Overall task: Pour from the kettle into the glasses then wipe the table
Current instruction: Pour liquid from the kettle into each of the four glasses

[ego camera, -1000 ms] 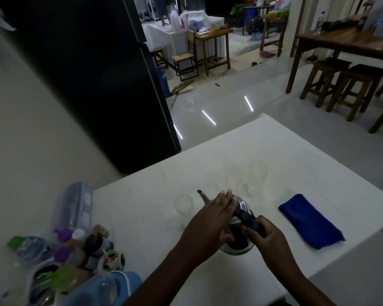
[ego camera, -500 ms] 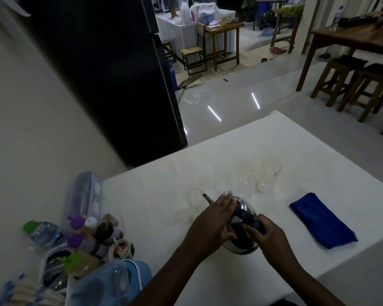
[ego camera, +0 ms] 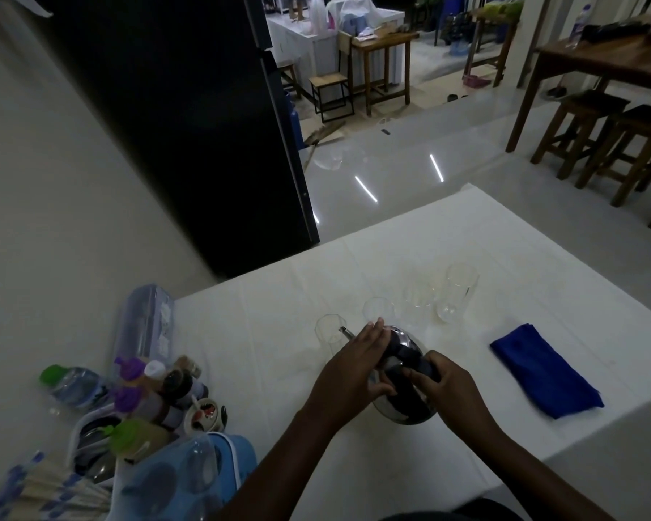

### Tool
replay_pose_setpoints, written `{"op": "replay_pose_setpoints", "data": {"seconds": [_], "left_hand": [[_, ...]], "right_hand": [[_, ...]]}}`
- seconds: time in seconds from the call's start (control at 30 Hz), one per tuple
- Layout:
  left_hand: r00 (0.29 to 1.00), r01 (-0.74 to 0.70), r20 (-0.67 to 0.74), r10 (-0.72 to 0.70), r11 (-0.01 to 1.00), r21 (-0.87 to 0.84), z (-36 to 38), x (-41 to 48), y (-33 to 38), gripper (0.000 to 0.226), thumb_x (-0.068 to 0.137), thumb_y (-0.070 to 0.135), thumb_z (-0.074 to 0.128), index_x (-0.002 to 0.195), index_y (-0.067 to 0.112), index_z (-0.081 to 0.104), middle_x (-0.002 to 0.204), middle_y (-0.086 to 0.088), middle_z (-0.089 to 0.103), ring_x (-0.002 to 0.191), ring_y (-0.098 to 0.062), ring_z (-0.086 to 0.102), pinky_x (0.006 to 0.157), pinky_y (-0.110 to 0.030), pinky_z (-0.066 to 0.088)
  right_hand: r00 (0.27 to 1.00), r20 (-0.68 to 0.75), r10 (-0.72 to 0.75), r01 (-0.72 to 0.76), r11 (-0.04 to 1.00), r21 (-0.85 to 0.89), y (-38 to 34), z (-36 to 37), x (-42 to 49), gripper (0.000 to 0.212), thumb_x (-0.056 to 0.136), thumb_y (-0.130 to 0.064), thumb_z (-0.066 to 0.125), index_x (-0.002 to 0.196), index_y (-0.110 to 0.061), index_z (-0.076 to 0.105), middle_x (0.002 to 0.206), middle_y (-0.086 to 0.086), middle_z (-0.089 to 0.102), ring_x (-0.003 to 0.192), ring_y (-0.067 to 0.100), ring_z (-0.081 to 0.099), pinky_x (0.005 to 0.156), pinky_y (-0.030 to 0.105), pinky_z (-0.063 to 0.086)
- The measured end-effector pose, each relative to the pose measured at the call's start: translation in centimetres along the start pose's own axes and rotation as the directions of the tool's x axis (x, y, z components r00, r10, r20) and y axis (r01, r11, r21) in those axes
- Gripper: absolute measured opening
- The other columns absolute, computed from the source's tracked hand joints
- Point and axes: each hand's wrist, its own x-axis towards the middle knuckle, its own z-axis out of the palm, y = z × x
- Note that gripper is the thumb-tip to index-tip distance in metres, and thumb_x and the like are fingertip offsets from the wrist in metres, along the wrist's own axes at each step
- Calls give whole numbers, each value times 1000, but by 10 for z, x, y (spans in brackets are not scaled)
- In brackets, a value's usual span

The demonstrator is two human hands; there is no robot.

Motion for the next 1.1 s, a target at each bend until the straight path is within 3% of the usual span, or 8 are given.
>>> {"op": "replay_pose_setpoints", "data": {"seconds": [0.17,0.37,0.6,1.1], "left_hand": [[1000,5,-26,-5,1000,-11,2,1,-3,93,76,35,76,148,16,21,156,4,11,142,-5,4,110,-24,23],[999,16,-36,-17,1000,-21,4,3,-3,94,76,36,75,148,18,19,156,7,8,142,-4,2,110,-23,21],[998,35,-53,-36,999,-35,6,4,-1,97,76,35,76,149,18,15,156,7,6,143,-6,3,110,-22,19],[996,76,-40,-78,995,-66,5,4,0,95,79,33,74,149,19,11,157,7,4,142,-4,-2,113,-25,18]], "right_hand": [[1000,19,-7,8,1000,-21,-1,-3,4,17,80,-35,66,70,-27,54,62,-6,58,59,6,53,53,21,38],[999,37,-18,20,999,-48,-2,-6,6,18,81,-34,65,71,-37,51,67,-13,59,64,4,56,56,20,41],[997,48,-52,55,997,-62,-7,-10,8,21,80,-33,66,69,-39,49,63,-12,57,61,2,54,54,16,35],[997,62,-50,56,994,-95,-7,-8,17,18,79,-36,66,69,-35,52,64,-10,59,62,4,56,55,21,40]]}}
